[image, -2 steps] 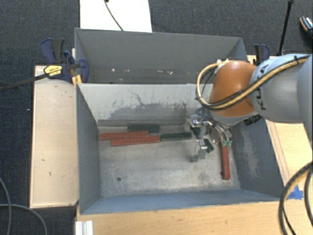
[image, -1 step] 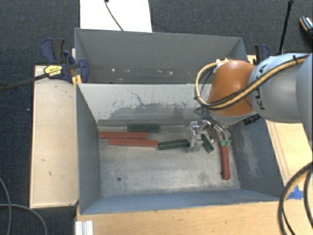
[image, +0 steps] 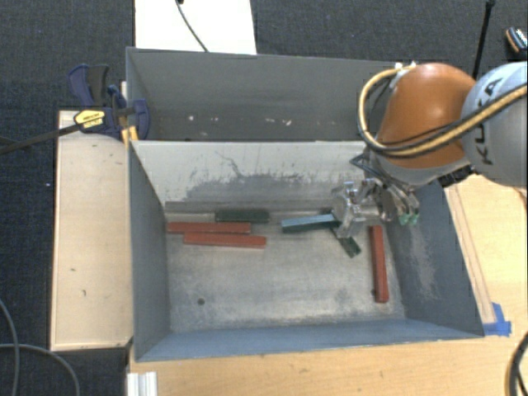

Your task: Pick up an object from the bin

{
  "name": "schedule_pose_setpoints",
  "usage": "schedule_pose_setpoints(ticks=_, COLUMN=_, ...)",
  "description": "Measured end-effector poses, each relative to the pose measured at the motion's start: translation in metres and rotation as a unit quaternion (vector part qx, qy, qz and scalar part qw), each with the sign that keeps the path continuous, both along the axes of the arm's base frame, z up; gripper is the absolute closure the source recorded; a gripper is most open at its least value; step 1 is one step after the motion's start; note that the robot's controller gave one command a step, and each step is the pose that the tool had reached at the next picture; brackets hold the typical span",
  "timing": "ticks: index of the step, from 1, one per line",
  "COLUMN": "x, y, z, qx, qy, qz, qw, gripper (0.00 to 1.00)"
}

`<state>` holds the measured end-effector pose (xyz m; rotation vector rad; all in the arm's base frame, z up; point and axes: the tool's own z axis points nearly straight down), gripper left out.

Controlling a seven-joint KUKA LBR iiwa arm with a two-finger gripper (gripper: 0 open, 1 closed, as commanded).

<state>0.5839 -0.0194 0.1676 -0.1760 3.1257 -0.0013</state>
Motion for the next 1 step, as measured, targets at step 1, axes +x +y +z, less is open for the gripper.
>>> schedule_pose_setpoints(ticks=1, x=-0.0008, y=0.0085, z=0.0528, qx=0.0, qy=0.0005, qz=0.017, qw=0.9999, gripper=1.0)
